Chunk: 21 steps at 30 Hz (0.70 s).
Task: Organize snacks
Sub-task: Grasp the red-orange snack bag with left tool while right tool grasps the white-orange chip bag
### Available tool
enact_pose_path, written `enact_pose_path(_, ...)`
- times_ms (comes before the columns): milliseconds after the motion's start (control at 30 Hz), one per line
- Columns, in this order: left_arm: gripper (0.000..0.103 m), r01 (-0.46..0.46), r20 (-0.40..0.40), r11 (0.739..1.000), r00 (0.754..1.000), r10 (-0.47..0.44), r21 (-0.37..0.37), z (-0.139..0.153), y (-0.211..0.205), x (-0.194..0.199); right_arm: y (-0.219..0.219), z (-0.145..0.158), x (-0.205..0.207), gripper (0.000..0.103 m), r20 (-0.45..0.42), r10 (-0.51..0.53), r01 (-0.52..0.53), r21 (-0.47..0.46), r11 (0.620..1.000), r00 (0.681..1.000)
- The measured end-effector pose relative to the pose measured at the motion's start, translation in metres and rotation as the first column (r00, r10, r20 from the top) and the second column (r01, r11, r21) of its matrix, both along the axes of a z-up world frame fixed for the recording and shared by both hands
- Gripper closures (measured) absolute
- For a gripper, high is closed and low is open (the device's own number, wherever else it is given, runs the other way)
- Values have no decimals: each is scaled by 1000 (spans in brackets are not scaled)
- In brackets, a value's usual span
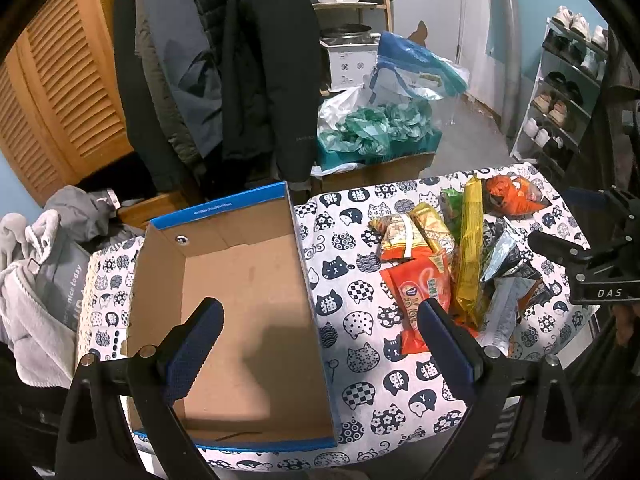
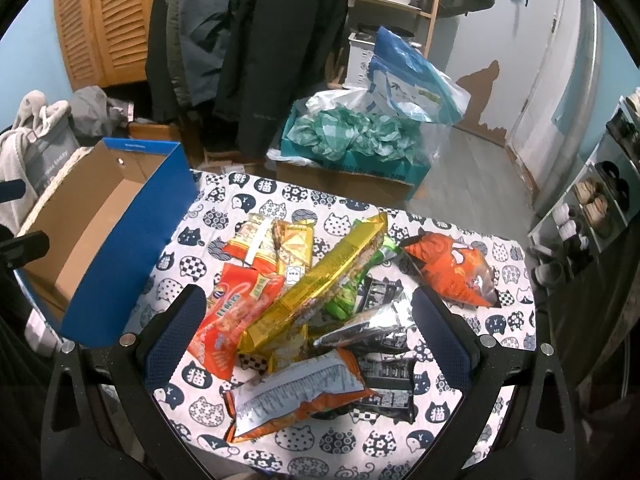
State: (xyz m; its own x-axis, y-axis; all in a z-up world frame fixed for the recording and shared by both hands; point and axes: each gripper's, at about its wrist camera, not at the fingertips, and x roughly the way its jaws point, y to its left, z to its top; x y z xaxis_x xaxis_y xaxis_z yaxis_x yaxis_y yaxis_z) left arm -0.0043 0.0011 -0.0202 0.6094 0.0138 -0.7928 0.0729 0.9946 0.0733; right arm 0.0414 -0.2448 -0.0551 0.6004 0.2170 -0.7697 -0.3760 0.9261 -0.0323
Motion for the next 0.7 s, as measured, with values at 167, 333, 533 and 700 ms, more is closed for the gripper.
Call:
enact_pose_path(167,4,16,-25,1000,1000,-16,21,-8,-10,13,-4,-6,6,3,-33,-26,25,-10,1000,999)
enact_pose_path(333,4,35,-69,999,997,-36,-21,-16,-17,24,-15,-18,9,3,-74,-80,79,-16,997,994)
enact_pose_path(533,4,71,-143,996,987,-77,-45,-35,-38,37,-35,-49,9,3,-206,-178,180,-11,984,962)
enact_pose_path(700,4,102,-196,994,975,-108,-44,-53,-58,48,-45,-82,6,3,-339,-232,255,23,967,912)
